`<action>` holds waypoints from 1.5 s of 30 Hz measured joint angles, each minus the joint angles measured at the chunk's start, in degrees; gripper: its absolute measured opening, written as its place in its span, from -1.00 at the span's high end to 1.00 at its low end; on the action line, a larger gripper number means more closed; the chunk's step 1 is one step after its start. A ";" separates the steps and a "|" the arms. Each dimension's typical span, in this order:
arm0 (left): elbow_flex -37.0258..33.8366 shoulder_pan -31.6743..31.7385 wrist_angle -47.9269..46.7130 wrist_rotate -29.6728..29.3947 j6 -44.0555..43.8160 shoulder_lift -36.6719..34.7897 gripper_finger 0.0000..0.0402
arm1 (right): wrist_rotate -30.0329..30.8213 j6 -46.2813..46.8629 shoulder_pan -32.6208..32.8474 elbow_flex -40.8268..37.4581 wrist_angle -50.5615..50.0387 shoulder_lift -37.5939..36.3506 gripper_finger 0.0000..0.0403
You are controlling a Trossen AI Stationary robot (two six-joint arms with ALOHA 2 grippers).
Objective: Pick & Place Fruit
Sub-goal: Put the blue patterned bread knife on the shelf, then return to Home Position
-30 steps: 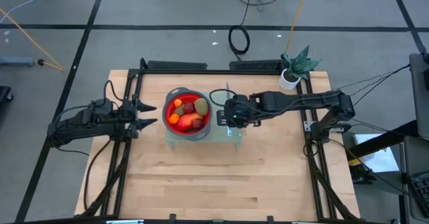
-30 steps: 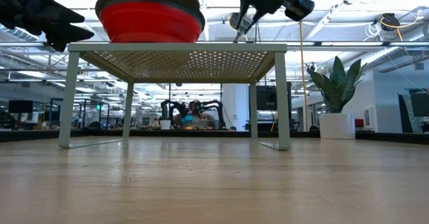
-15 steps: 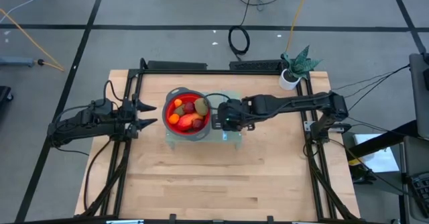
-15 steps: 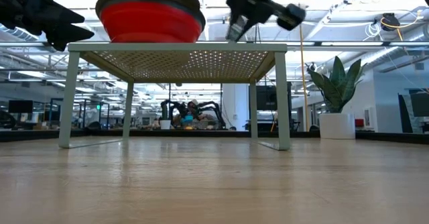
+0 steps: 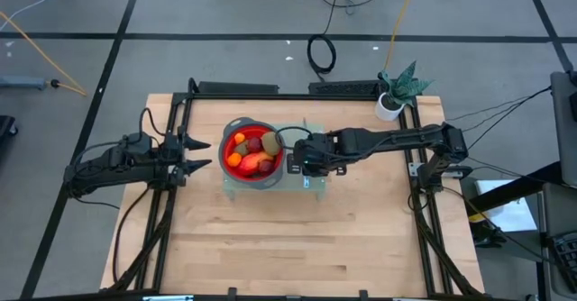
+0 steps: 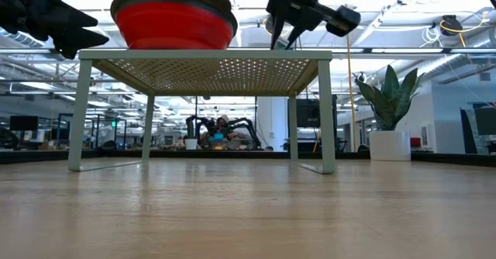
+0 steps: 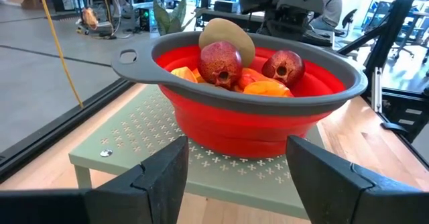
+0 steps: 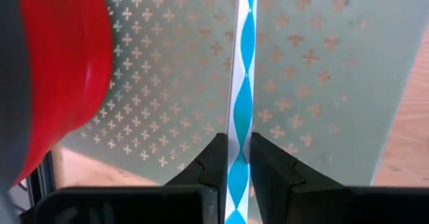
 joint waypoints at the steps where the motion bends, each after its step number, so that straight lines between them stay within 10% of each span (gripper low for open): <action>1: 0.00 -0.01 -0.01 0.00 -0.01 -0.02 -0.25 | 0.00 -0.02 -0.09 0.00 0.09 0.03 0.80; 45: 0.00 -0.01 -0.02 0.00 -0.04 0.00 -0.25 | 0.24 -1.27 -0.54 0.00 -0.02 0.06 0.49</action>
